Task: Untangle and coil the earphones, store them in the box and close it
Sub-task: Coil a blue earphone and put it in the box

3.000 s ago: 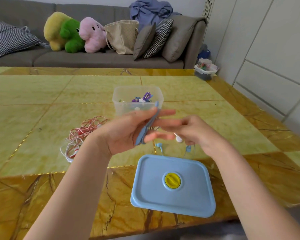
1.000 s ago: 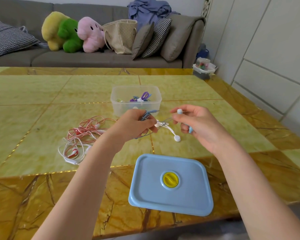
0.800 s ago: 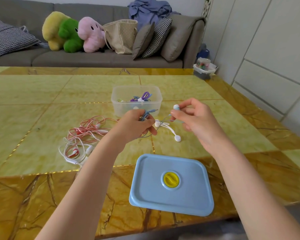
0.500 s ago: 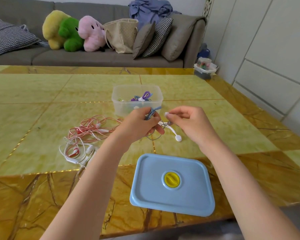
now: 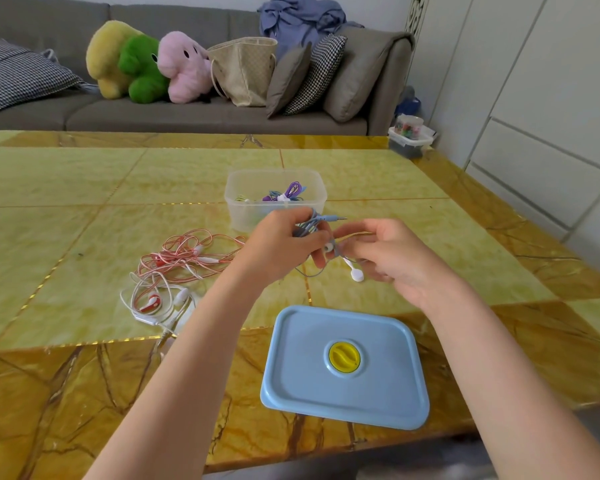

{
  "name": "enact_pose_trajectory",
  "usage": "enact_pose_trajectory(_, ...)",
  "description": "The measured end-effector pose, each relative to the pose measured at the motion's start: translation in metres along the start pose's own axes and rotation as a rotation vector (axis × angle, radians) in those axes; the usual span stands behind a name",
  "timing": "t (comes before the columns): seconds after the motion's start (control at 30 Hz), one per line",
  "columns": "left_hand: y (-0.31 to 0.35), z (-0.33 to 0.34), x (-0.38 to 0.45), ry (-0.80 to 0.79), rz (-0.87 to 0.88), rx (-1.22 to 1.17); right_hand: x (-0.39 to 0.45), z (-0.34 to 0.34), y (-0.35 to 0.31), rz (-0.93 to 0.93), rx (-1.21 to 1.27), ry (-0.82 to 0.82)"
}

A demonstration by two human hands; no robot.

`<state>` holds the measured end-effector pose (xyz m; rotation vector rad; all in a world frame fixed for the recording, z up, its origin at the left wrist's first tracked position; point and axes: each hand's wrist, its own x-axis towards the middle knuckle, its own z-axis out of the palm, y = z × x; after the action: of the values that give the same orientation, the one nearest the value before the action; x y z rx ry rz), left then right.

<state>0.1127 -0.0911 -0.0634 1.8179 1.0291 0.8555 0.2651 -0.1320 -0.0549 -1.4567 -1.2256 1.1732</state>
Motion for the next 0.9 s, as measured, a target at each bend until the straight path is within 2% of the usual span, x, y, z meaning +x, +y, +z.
enact_pose_trajectory(0.17, -0.003, -0.002, 0.000, 0.006, -0.022, -0.005, 0.001, -0.003, 0.003, 0.054, 0.113, -0.135)
enact_pose_trajectory(0.27, -0.005, -0.003, 0.001, 0.017, -0.034, -0.023, 0.000, -0.004, 0.002, 0.042, 0.166, -0.142)
enact_pose_trajectory(0.47, -0.007, 0.005, 0.001, 0.048, -0.058, 0.062, -0.001, 0.004, 0.000, -0.069, -0.173, -0.075)
enact_pose_trajectory(0.6, -0.009, 0.000, 0.003, 0.093, -0.099, -0.064, -0.001, 0.007, -0.001, -0.159, -0.157, -0.078)
enact_pose_trajectory(0.73, -0.005, -0.002, 0.000, 0.048, -0.085, -0.132, -0.001, 0.004, -0.002, -0.244, -0.205, -0.044)
enact_pose_trajectory(0.8, -0.004, -0.003, 0.000, 0.051, -0.084, -0.135, -0.001, 0.005, -0.001, -0.210, -0.149, -0.022)
enact_pose_trajectory(0.9, -0.003, -0.003, -0.001, 0.044, -0.093, -0.219, 0.001, 0.003, -0.001, -0.097, 0.160, 0.055)
